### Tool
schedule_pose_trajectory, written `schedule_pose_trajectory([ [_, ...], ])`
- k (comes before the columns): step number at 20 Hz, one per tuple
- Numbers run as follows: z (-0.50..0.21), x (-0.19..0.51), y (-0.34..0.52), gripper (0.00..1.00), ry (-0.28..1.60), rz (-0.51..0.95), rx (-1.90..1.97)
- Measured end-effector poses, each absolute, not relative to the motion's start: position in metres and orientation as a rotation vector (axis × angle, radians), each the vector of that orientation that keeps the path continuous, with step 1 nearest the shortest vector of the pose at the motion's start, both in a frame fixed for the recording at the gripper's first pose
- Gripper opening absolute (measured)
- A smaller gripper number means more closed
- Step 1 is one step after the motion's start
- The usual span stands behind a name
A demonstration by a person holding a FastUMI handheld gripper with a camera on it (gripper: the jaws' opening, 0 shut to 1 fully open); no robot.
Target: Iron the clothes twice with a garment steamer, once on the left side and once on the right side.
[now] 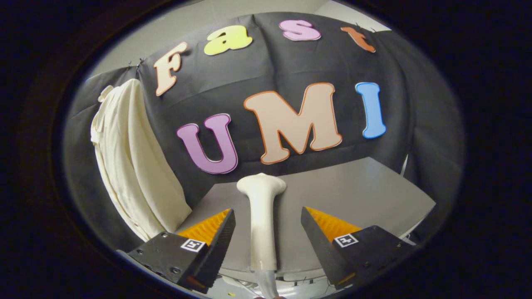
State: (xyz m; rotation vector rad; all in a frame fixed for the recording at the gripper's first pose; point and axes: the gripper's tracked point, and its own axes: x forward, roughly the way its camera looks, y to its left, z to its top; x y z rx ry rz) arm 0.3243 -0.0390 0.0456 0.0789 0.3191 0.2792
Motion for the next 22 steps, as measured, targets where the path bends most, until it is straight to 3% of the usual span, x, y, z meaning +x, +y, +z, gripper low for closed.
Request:
schedule_pose_trajectory([
  [7, 0.039, 0.368, -0.010, 0.95, 0.437, 0.284, 0.023],
  [14, 0.030, 0.380, -0.007, 0.70, 0.532, 0.227, -0.017],
  [16, 0.024, 0.384, -0.009, 0.54, 0.569, 0.235, 0.008],
  [18, 0.010, 0.385, -0.012, 0.54, 0.632, 0.223, 0.005],
  [22, 0.019, 0.380, -0.019, 0.41, 0.605, 0.218, -0.019],
])
